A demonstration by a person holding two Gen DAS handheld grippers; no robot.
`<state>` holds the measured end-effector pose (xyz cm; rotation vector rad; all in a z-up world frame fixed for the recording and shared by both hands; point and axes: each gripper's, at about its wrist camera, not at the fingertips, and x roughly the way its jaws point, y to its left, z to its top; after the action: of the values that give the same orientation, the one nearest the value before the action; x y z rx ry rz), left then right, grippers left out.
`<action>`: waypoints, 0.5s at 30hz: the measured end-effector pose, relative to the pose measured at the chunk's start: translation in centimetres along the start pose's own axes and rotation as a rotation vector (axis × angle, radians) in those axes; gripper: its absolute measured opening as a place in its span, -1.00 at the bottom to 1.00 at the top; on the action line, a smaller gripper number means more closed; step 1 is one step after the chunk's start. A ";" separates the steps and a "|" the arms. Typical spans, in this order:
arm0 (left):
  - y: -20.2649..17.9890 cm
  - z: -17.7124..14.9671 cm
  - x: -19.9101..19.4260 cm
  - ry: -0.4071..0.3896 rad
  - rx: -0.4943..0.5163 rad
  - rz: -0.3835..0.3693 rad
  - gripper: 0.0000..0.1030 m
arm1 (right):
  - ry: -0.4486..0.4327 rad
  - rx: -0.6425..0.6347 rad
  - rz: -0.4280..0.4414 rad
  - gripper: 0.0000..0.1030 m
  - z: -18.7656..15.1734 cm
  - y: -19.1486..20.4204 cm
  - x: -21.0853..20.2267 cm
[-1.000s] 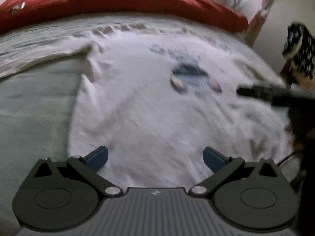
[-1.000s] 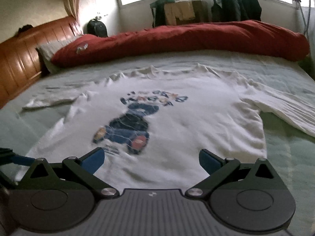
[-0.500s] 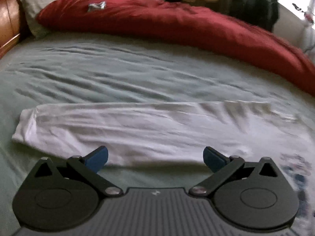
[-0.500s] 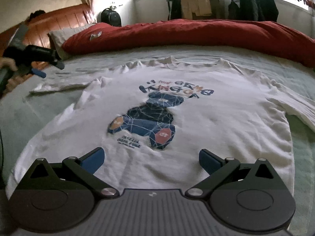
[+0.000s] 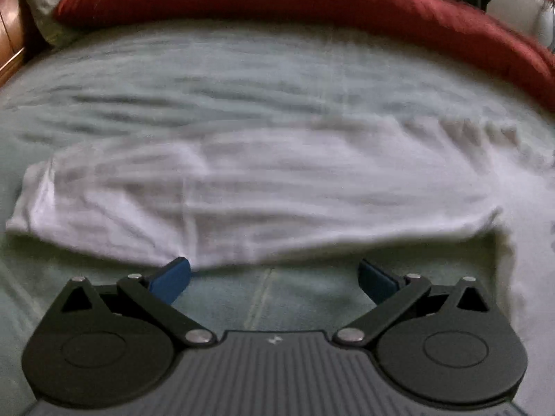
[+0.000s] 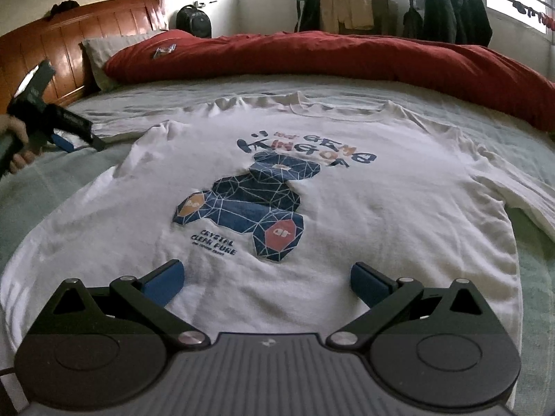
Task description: Fold clothes
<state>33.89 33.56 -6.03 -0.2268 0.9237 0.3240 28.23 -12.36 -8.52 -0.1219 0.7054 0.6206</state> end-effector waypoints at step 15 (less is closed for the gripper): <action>2.1 0.9 0.8 0.099 -0.103 0.115 0.98 | 0.002 -0.006 0.000 1.00 0.0 -0.1 -0.1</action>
<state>34.24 36.00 -6.30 -0.2867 1.0215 0.4704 28.20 -12.46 -8.45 -0.1282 0.7057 0.6223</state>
